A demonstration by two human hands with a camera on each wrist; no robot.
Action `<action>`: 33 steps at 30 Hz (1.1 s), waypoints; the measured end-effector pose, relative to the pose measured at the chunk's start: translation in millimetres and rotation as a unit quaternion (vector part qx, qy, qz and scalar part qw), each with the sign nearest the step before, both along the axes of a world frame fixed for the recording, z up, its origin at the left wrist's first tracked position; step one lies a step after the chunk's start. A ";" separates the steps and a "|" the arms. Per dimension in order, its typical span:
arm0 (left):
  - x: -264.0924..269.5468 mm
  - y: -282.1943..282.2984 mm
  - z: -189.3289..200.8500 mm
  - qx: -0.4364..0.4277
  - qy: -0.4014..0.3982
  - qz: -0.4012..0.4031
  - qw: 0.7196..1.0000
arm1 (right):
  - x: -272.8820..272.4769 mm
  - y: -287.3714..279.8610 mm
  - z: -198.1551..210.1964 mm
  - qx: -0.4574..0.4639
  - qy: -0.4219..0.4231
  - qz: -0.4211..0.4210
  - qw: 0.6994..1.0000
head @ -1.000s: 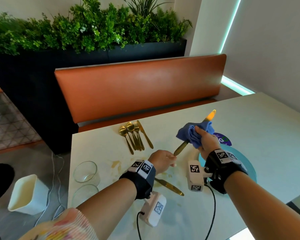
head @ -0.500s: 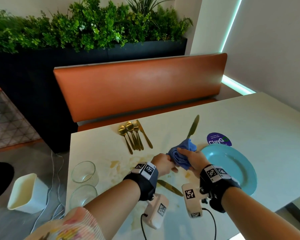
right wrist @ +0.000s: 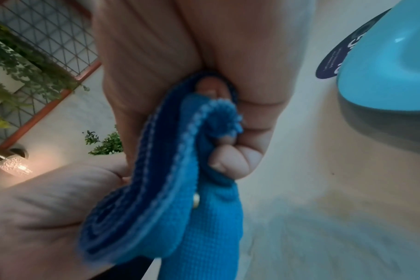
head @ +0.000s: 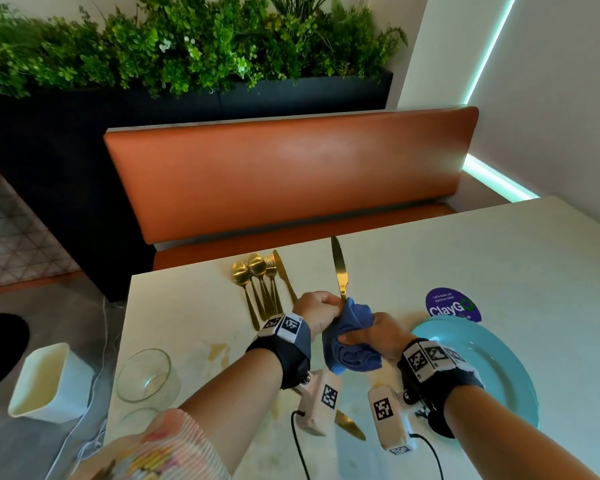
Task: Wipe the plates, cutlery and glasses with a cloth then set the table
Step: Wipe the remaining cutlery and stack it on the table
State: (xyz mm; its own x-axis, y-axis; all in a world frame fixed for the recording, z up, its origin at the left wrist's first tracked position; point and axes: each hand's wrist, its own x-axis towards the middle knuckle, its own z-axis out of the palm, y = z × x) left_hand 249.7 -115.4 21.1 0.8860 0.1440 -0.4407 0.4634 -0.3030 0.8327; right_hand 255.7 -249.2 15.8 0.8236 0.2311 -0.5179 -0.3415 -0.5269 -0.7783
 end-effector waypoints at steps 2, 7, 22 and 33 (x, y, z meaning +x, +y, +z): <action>14.8 2.1 -4.7 0.006 0.000 0.032 0.999 | 17.4 2.5 -5.5 -0.026 -0.008 0.009 1.000; 62.2 31.2 -20.9 0.035 0.042 0.124 0.991 | 52.6 7.3 -18.9 -0.127 0.000 0.132 0.983; 135.1 62.9 -100.7 0.290 0.157 0.033 0.943 | 107.4 -18.6 -35.6 -0.164 -0.016 0.090 0.982; 102.9 51.3 -88.8 0.347 0.080 0.009 0.935 | 89.3 -18.9 -24.5 -0.154 -0.030 0.044 0.987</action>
